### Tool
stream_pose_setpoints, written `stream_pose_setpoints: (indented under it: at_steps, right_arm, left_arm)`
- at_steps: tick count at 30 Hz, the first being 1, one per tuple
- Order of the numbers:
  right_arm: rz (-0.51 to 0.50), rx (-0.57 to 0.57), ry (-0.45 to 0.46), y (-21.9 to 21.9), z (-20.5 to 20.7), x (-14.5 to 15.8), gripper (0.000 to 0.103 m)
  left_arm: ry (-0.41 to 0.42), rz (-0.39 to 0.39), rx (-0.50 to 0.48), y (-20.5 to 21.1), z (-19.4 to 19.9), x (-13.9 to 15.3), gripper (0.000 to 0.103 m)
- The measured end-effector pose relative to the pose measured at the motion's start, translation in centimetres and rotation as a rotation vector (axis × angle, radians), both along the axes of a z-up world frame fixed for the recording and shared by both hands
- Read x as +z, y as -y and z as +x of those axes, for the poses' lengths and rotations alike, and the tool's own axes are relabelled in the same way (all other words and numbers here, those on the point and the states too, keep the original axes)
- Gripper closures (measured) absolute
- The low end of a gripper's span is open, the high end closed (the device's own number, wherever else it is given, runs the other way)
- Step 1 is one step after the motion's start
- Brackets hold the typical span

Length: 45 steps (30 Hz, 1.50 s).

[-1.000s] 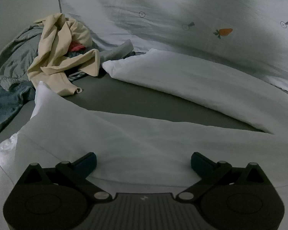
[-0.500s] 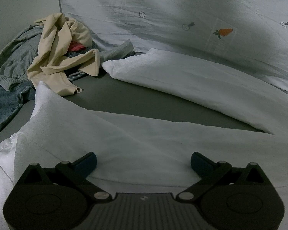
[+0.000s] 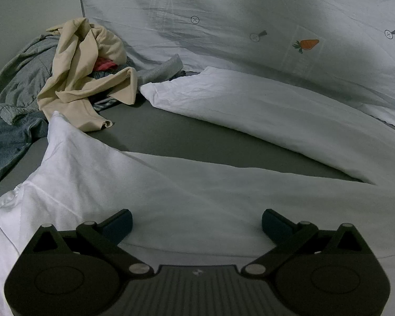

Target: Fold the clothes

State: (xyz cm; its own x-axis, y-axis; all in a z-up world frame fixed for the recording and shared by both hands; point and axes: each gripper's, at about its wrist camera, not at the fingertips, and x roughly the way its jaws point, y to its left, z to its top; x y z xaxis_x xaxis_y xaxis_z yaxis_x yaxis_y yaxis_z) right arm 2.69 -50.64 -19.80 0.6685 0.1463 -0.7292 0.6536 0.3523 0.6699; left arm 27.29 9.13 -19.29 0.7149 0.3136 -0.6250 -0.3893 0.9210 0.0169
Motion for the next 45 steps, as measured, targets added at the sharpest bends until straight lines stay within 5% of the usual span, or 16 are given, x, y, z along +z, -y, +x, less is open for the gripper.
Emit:
stream_pose_setpoints:
  at_steps: [6, 10, 16, 21, 22, 26, 28, 32, 36, 39, 45]
  right_arm:
    - [0.035, -0.031, 0.036, 0.3, -0.6, -0.5, 0.063]
    - [0.021, -0.051, 0.041, 0.2, -0.8, -0.2, 0.054]
    - [-0.080, -0.092, 0.077, 0.2, -1.9, 0.9, 0.040]
    - [-0.183, -0.157, 0.061, -0.2, -2.8, 0.7, 0.024]
    - [-0.169, -0.173, 0.083, -0.2, -2.9, 0.5, 0.028]
    - [0.015, -0.223, 0.188, -0.9, -2.1, -0.6, 0.081]
    - [0.104, -0.293, 0.288, -1.3, -2.2, -0.5, 0.090]
    - [0.249, -0.407, 0.455, -1.8, -2.5, 0.2, 0.094]
    - [0.284, -0.449, 0.533, -2.1, -2.0, 1.4, 0.094]
    - [0.292, -0.457, 0.565, -2.7, -1.3, 2.1, 0.094]
    - [0.316, -0.492, 0.593, -3.8, -0.5, 2.4, 0.094]
  left_arm:
    - [-0.012, -0.012, 0.009, -0.1, 0.8, 0.2, 0.000]
    - [-0.038, -0.139, -0.007, -2.4, 0.9, 2.5, 0.004]
    - [0.221, -0.207, 0.057, -6.9, -4.2, 9.3, 0.005]
    - [0.351, -0.263, 0.065, -9.3, -8.9, 12.1, 0.005]
    - [0.352, -0.267, 0.092, -9.7, -9.7, 12.1, 0.005]
    - [0.276, -0.356, 0.206, -12.2, -12.6, 10.0, 0.015]
    - [0.233, -0.444, 0.254, -13.7, -14.0, 8.4, 0.026]
    - [0.133, -0.520, 0.302, -16.1, -16.4, 5.6, 0.046]
    - [0.045, -0.521, 0.308, -16.7, -17.3, 4.2, 0.046]
    - [0.043, -0.586, 0.318, -17.5, -17.6, 3.5, 0.046]
    - [0.048, -0.572, 0.323, -18.8, -18.0, 3.0, 0.046]
